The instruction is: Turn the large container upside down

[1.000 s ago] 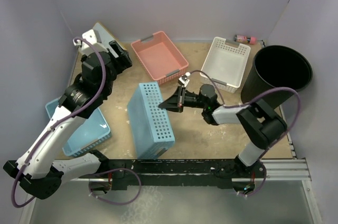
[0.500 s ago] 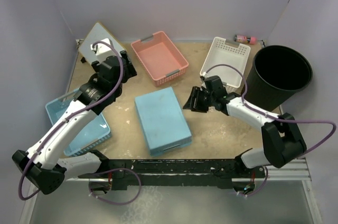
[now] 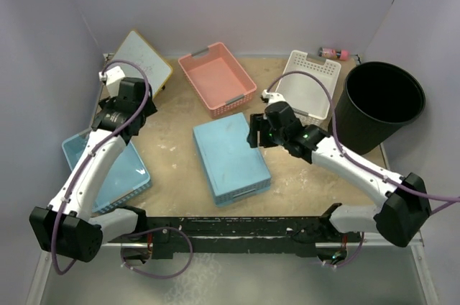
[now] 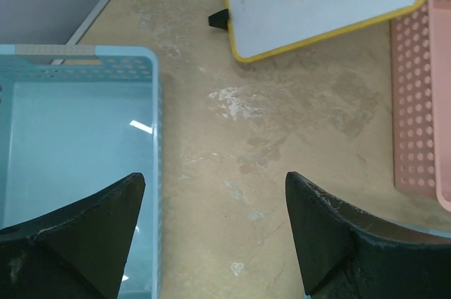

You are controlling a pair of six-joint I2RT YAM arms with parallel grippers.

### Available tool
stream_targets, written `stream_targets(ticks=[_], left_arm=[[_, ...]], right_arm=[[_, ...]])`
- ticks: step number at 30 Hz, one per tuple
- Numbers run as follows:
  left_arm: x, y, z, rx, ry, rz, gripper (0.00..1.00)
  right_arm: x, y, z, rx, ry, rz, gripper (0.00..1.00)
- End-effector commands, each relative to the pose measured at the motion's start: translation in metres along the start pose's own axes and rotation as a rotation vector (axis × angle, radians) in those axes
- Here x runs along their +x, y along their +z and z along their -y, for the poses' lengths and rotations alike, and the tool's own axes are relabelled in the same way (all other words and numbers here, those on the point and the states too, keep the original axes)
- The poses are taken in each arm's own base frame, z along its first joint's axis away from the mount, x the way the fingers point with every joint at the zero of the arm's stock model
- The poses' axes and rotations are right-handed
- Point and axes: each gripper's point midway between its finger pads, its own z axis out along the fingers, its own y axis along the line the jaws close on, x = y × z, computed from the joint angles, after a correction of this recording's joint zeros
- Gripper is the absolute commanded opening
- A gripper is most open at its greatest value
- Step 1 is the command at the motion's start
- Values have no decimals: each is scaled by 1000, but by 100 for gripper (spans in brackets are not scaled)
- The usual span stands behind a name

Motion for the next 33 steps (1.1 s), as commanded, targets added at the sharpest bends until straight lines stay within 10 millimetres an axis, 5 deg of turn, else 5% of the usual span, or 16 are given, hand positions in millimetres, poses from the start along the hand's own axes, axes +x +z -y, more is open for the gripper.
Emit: stream_targets(ticks=[1, 7, 12, 20, 26, 33], left_arm=[[9, 15, -24, -37, -65, -75, 79], [23, 30, -59, -136, -145, -138, 77], [50, 47, -71, -139, -185, -234, 76], [93, 65, -58, -69, -184, -336, 73], [119, 68, -46, 3, -166, -407, 69], [138, 55, -18, 51, -68, -422, 66]], right_arm=[[-39, -13, -63, -96, -144, 161, 67], [-19, -3, -156, -214, -380, 135, 68], [1, 13, -193, -128, -561, 128, 69], [24, 44, -154, 132, -640, 43, 69], [31, 36, -122, 223, -631, 38, 68], [32, 17, -126, 146, -568, 33, 68]])
